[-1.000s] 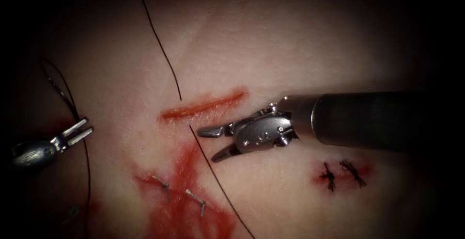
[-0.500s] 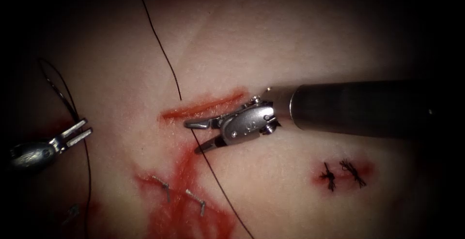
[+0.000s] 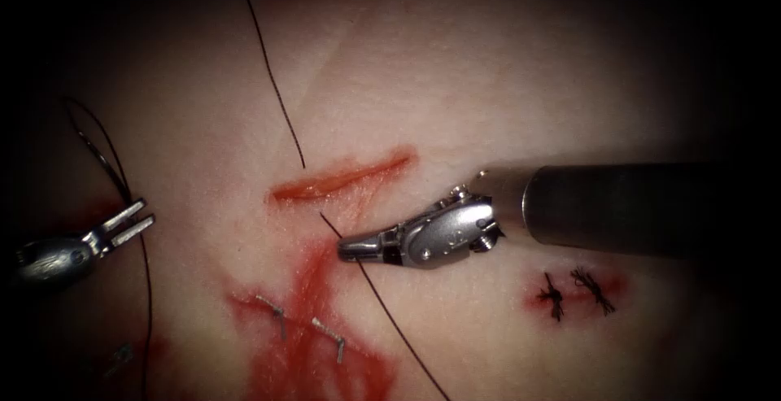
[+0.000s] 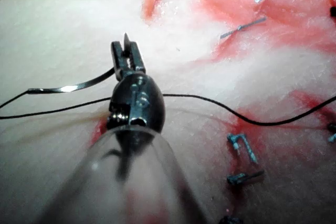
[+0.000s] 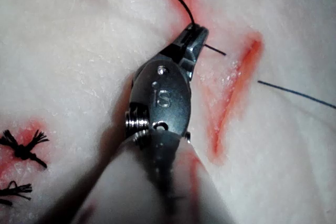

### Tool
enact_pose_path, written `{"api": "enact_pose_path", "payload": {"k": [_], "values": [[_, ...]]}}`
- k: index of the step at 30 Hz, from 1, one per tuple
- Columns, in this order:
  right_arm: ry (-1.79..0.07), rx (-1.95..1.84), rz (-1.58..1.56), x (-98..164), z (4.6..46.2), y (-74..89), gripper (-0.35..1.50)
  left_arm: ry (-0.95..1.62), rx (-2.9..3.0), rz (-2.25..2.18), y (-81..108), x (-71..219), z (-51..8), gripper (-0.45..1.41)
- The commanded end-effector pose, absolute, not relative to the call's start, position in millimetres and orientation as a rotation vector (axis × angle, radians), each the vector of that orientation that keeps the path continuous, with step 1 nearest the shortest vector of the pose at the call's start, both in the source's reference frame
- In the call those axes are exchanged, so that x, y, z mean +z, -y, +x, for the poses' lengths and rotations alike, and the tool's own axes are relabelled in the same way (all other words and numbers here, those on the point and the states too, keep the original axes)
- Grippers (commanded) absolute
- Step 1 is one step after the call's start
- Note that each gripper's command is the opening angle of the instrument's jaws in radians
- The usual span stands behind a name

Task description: Wound Closure

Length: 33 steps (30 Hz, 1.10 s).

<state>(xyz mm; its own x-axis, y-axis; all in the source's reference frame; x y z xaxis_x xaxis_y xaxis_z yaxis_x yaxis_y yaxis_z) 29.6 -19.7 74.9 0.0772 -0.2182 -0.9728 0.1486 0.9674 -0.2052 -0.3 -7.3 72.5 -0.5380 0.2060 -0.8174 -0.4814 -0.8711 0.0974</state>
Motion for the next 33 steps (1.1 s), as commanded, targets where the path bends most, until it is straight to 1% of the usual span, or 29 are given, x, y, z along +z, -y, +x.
{"api": "enact_pose_path", "payload": {"k": [1,5,8,19,24,25,28,31,33], "values": [[-1.475,-0.263,-0.014,74,28.1,21.3,-0.35,-0.438,2.412,-1.227,7.3,73,-0.9,-0.45],[-1.463,-0.281,0.067,71,24.6,23.8,-0.35,-0.435,2.410,-1.233,7.2,73,-1.4,-0.45],[-1.468,-0.286,0.083,69,23.3,25.9,-0.35,-0.433,2.410,-1.236,7.2,73,-1.4,-0.45],[-1.438,-0.318,0.157,68,21.3,32.0,-0.35,-0.432,2.410,-1.238,7.3,73,-1.6,-0.45],[-1.436,-0.309,0.168,67,21.5,32.1,-0.35,-0.431,2.410,-1.240,7.4,73,-1.7,-0.45],[-1.430,-0.286,0.174,67,21.7,31.4,-0.01,-0.432,2.410,-1.239,7.4,73,-1.7,-0.45],[-1.406,-0.203,0.156,66,22.6,28.2,0.53,-0.430,2.409,-1.242,7.4,73,-1.8,-0.45],[-1.419,-0.193,0.175,66,23.8,25.2,0.69,-0.430,2.409,-1.242,7.4,73,-1.8,-0.45],[-1.430,-0.212,0.163,66,24.7,23.6,0.76,-0.430,2.410,-1.242,7.5,73,-1.8,-0.45]]}}
